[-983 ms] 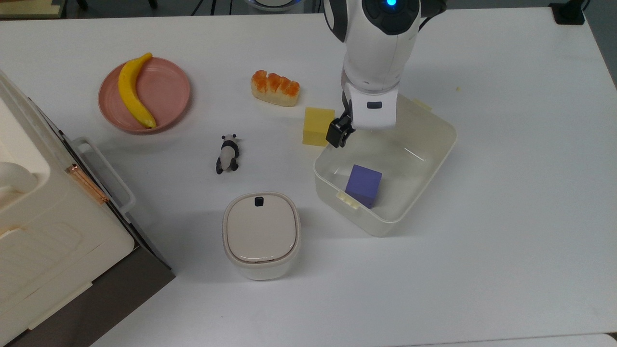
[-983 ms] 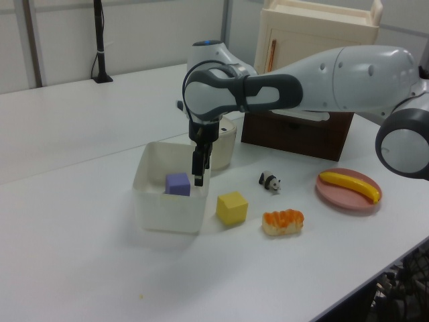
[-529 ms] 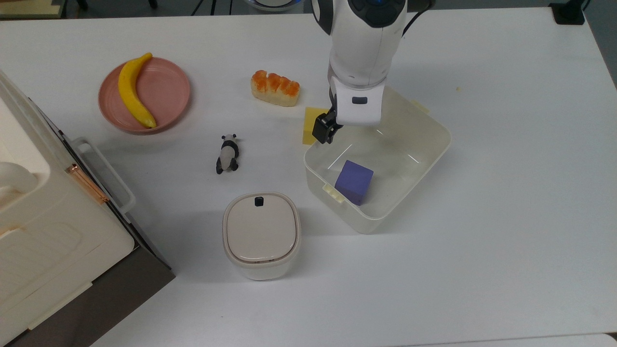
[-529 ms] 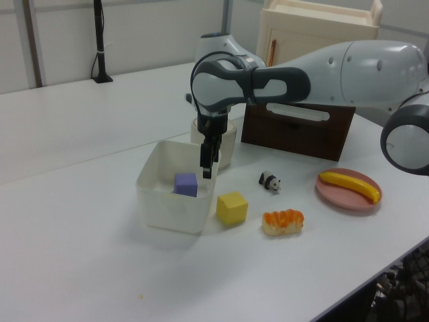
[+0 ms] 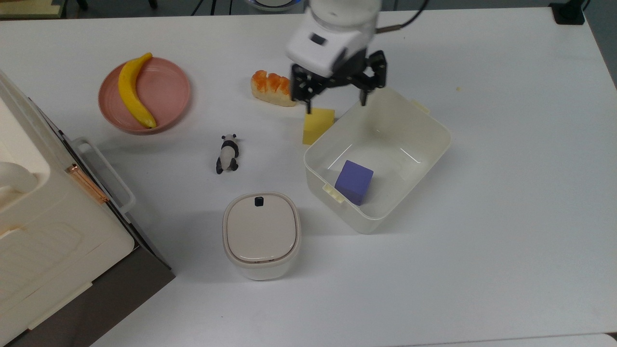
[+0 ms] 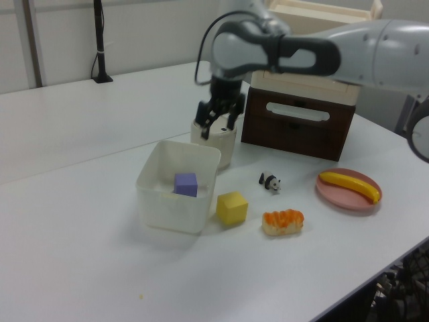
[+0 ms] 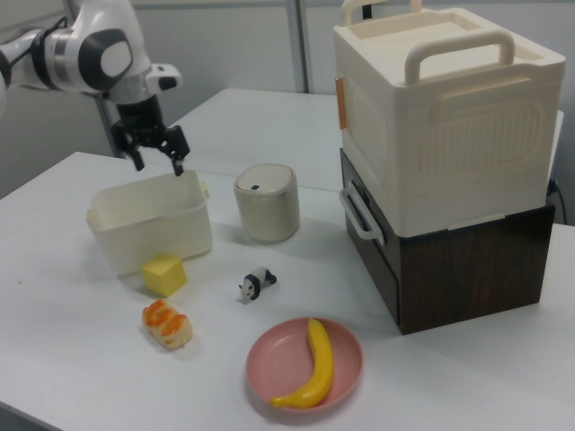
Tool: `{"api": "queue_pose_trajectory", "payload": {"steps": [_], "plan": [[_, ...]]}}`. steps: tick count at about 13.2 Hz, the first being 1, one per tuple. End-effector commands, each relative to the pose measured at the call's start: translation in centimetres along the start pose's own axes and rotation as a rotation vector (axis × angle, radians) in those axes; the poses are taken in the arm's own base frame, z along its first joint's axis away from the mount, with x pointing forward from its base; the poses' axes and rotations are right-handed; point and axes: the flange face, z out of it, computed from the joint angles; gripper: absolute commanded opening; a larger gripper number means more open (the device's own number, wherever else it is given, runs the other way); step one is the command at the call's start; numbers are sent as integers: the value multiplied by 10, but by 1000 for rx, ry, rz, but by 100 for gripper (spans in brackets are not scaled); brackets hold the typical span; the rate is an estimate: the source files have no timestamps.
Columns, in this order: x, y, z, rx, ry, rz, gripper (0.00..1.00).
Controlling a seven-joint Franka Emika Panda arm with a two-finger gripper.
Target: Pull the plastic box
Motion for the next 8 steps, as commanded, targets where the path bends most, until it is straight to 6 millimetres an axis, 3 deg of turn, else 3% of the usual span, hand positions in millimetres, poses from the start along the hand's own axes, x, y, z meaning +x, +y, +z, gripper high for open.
{"api": "queue_pose_trajectory", "payload": {"steps": [1,4,8], "plan": [[-27,52,-31,-42,-50,122,100],[-39,73,-42,-51,-88,155,100],[-45,83,-44,-48,-110,175,100]]}}
